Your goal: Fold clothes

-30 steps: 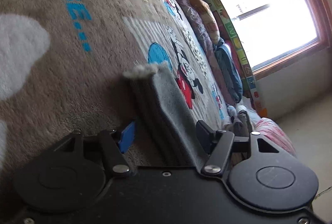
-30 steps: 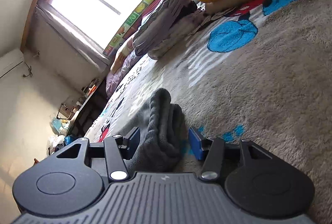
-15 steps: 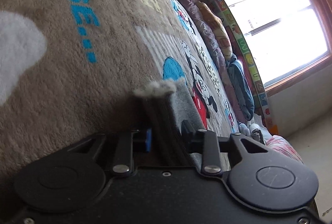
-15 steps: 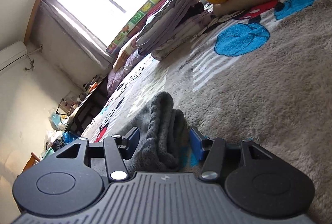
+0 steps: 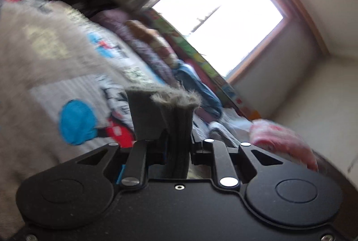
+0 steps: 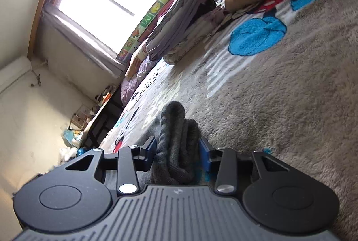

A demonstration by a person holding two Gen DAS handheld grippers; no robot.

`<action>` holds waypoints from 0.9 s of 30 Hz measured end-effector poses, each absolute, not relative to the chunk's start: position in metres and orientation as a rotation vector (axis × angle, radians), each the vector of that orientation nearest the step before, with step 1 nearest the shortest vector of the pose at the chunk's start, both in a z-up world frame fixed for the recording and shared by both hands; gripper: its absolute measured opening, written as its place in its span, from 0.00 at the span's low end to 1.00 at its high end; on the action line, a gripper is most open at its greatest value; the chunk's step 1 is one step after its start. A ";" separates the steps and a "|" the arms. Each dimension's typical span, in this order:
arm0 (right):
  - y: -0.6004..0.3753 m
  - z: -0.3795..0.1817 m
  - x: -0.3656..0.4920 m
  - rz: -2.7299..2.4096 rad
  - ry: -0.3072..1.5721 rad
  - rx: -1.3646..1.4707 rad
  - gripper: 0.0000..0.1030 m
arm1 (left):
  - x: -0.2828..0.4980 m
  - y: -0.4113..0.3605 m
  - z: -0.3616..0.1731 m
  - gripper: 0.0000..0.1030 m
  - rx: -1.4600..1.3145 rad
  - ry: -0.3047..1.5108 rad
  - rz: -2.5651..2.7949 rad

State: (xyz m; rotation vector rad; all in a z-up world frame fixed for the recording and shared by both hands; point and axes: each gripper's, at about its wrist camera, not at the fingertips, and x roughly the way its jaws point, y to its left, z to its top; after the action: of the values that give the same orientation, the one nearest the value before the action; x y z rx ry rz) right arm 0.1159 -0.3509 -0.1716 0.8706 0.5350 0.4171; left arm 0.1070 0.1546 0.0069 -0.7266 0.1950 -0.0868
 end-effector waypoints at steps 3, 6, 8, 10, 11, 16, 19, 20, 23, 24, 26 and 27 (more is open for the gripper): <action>-0.353 -0.172 0.117 0.419 0.540 0.893 0.40 | 0.113 0.110 0.031 0.15 -0.575 0.191 -0.183; -0.356 -0.173 0.117 0.422 0.540 0.931 0.40 | 0.120 0.066 0.043 0.15 -0.427 0.208 -0.273; -0.359 -0.175 0.117 0.425 0.538 0.959 0.40 | 0.123 0.039 0.042 0.15 -0.337 0.227 -0.328; -0.361 -0.176 0.117 0.428 0.535 0.984 0.40 | 0.126 0.013 0.037 0.15 -0.249 0.249 -0.370; -0.363 -0.177 0.117 0.429 0.534 0.996 0.40 | 0.128 0.002 0.034 0.15 -0.216 0.262 -0.389; -0.370 -0.182 0.117 0.435 0.524 1.074 0.40 | 0.136 -0.047 0.010 0.15 -0.077 0.316 -0.453; -0.376 -0.187 0.117 0.439 0.512 1.143 0.40 | 0.137 -0.074 -0.004 0.15 -0.004 0.342 -0.483; -0.377 -0.188 0.116 0.440 0.508 1.164 0.40 | 0.138 -0.082 -0.009 0.15 0.019 0.350 -0.492; -0.380 -0.190 0.116 0.443 0.503 1.194 0.40 | 0.129 -0.105 -0.022 0.15 0.099 0.364 -0.523; -0.380 -0.189 0.117 0.443 0.504 1.192 0.40 | 0.128 -0.111 -0.026 0.15 0.123 0.368 -0.530; -0.379 -0.189 0.117 0.444 0.506 1.184 0.40 | 0.125 -0.122 -0.036 0.15 0.168 0.379 -0.538; -0.379 -0.189 0.117 0.444 0.504 1.189 0.40 | 0.124 -0.126 -0.040 0.15 0.187 0.386 -0.539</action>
State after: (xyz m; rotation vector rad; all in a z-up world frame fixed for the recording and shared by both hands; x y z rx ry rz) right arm 0.1171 -0.3793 -0.1893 1.1892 0.5036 0.4441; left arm 0.1245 -0.1256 -0.0404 0.1875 0.3856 -0.5391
